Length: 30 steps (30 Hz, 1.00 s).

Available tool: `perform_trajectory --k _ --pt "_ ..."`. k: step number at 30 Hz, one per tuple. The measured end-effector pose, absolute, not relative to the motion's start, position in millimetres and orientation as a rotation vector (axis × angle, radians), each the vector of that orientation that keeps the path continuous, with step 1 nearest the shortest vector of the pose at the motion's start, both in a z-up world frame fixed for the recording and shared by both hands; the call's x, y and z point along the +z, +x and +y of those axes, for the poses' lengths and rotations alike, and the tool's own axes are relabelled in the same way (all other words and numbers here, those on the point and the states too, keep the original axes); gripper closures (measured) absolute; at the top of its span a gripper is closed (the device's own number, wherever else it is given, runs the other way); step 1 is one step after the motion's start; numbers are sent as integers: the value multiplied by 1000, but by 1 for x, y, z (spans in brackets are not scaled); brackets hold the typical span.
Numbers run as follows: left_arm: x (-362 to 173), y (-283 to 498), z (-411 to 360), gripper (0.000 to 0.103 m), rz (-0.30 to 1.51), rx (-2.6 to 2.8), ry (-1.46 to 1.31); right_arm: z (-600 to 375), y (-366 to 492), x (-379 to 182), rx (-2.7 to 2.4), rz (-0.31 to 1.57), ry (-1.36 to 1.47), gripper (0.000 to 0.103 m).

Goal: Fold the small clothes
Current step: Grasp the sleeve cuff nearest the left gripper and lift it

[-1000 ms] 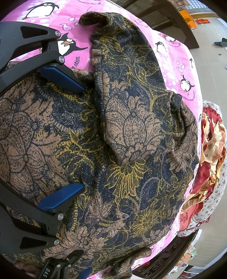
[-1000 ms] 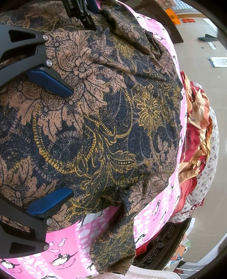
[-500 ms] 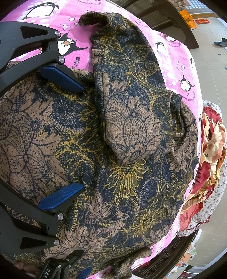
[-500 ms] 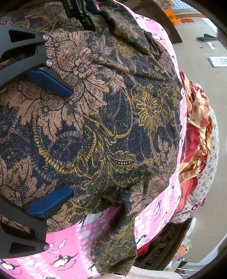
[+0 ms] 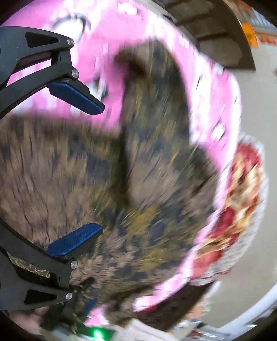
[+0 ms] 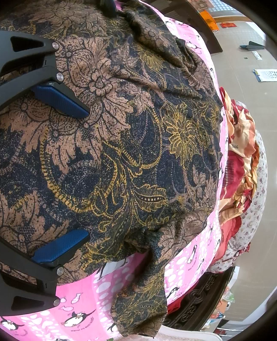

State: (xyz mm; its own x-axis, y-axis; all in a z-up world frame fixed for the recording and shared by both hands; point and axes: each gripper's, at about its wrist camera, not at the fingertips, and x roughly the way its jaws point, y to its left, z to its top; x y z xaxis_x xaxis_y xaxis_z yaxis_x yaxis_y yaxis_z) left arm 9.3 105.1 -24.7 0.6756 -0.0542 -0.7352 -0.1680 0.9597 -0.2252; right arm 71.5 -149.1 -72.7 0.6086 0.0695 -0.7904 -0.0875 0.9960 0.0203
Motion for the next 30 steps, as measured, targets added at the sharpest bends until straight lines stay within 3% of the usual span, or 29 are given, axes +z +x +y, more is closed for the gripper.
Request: perform_trajectory --k 3,6,15,24,30 --pt "-15 -13 168 0 735 86 -473 -149 72 -73 90 912 -22 0" --pt "-42 -24 221 4 724 22 -823 -149 72 -73 90 912 -23 0" --pt "-82 3 261 7 588 -105 -1428 -148 72 -73 92 913 -20 0" --pt "-62 -28 305 7 395 92 -1496 -149 72 -73 92 913 -20 0" --pt "-59 -23 309 7 467 73 -1430 -149 72 -73 92 913 -20 0"
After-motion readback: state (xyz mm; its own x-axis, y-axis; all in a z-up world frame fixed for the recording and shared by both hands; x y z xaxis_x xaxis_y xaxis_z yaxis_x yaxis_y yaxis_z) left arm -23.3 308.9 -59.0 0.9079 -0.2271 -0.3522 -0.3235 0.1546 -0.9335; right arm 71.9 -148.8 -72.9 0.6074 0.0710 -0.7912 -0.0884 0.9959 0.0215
